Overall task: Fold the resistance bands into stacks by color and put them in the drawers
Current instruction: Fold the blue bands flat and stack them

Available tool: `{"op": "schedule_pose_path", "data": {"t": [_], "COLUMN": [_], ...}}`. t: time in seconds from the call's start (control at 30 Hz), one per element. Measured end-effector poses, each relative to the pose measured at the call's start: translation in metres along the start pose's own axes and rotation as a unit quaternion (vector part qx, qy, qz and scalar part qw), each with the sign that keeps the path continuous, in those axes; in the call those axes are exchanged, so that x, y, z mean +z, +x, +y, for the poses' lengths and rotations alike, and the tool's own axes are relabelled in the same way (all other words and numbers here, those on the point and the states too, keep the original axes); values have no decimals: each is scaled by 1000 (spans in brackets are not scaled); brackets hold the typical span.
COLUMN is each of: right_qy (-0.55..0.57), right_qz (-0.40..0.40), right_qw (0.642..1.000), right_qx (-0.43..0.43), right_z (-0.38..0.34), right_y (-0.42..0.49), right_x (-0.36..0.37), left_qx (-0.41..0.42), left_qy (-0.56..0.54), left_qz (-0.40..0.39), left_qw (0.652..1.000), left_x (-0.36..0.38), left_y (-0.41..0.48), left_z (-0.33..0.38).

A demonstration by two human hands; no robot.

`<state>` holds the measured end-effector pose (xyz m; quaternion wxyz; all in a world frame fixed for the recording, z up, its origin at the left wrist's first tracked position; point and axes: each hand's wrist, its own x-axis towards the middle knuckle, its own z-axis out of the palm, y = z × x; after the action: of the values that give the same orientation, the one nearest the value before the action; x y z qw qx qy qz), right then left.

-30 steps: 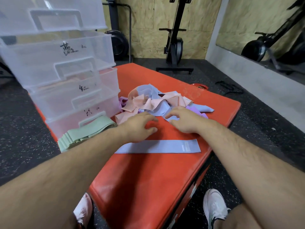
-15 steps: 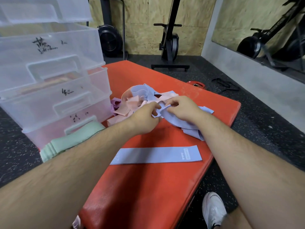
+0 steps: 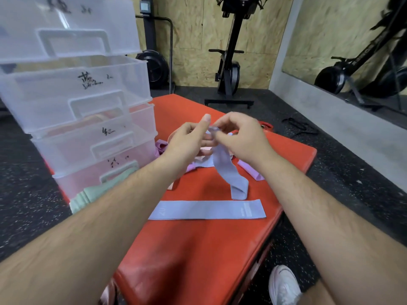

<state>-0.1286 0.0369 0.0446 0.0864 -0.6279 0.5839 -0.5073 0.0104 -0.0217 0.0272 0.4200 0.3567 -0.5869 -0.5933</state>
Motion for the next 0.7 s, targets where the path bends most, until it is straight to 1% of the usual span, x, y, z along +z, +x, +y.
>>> {"op": "schedule_pose_path", "data": {"t": [0.03, 0.1, 0.13, 0.17, 0.23, 0.27, 0.3, 0.37, 0.43, 0.53, 0.6, 0.63, 0.7], "right_qy": [-2, 14, 26, 29, -3, -6, 9, 55, 67, 65, 40, 16, -68], "right_qz": [-40, -115, -121, -102, -53, -56, -88, -182, -237, -243, -252, -267, -303], "right_qw": [999, 990, 988, 990, 995, 994, 991, 974, 962, 959, 958, 955, 944], "right_qx": [15, 75, 95, 98, 85, 90, 102, 120, 116, 128, 132, 128, 113], "right_z": [-1, -2, -1, 1, 6, 10, 12, 15, 19, 19, 20, 20, 22], "right_y": [-6, -13, -13, -12, -7, -5, -4, -6, -7, -8, -8, -8, -10], "right_x": [4, 8, 9, 9, 7, 7, 8, 15, 28, 40, 38, 34, 25], "left_qx": [4, 11, 15, 22, 43, 50, 53, 63, 78, 85, 82, 78, 69], "left_qy": [28, 100, 136, 171, 231, 245, 252, 258, 255, 250, 248, 242, 232], "left_qz": [0, 5, 2, -3, -9, -12, -15, -27, -30, -7, 7, 17, 46], "left_qw": [1000, 995, 991, 985, 972, 968, 966, 964, 963, 964, 965, 967, 969], "left_x": [-3, -12, -17, -22, -31, -34, -36, -43, -48, -55, -59, -62, -69], "left_y": [-1, -1, 0, 0, -5, -8, -10, -13, -13, -12, -12, -12, -12], "left_z": [-1, -5, -7, -9, -10, -10, -11, -13, -15, -16, -17, -17, -16]}}
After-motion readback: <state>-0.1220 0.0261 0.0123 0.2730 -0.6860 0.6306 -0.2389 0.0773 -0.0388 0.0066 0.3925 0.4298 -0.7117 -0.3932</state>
